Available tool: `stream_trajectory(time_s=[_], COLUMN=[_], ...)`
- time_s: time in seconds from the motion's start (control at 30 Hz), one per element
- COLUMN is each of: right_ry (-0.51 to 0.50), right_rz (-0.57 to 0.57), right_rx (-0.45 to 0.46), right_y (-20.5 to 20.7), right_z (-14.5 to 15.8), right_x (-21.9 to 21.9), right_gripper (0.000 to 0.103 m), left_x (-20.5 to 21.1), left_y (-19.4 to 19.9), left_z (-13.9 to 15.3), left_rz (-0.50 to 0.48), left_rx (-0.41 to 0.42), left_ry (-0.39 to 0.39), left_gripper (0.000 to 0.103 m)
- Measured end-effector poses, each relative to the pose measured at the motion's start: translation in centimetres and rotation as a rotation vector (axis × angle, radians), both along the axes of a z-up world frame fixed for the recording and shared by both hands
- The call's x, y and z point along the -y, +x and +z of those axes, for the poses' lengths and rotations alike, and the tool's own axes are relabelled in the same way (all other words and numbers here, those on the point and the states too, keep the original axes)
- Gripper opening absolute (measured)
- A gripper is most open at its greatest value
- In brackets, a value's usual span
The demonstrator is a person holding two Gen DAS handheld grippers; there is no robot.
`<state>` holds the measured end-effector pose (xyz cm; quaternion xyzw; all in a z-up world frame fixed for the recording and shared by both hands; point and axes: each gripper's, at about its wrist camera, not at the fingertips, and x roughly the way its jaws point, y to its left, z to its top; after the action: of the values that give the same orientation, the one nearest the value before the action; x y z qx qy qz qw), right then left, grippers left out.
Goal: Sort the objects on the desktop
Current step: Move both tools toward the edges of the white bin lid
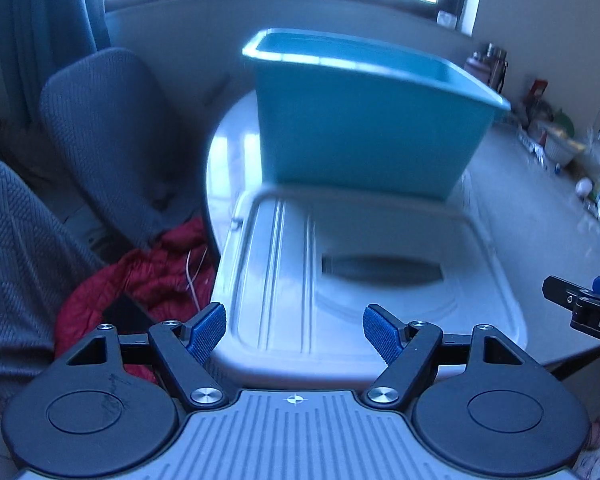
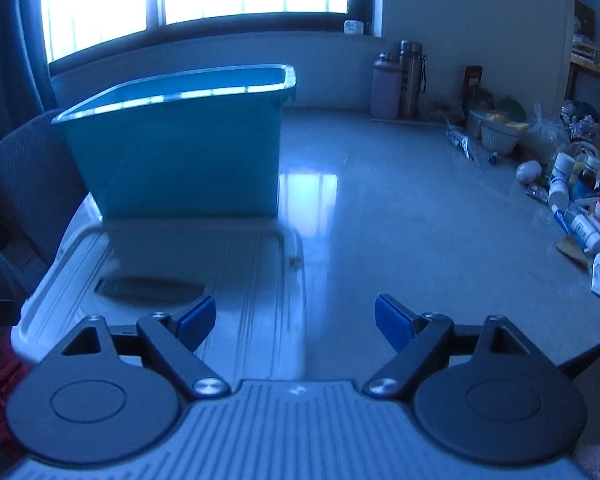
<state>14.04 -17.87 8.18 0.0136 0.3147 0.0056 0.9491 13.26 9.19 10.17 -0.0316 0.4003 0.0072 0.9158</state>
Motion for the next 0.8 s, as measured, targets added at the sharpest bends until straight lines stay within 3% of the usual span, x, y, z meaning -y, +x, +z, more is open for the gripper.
stream_trajectory(time_s=[0.5, 0.8], right_ry=[-0.029, -0.01], right_rz=[0.0, -0.014], right_rx=[-0.014, -0.045], right_y=[-3.6, -4.3], right_z=[-3.0, -4.0], right_x=[-0.9, -0.8], right_gripper=[0.087, 0.087], left_x=[1.4, 1.7], left_y=[-2.5, -2.8], left_z=[-4.0, -4.9], left_rz=[-0.019, -0.018], left_rx=[-0.033, -0.062], left_ry=[-0.003, 0.003], left_gripper=[0.078, 0.078])
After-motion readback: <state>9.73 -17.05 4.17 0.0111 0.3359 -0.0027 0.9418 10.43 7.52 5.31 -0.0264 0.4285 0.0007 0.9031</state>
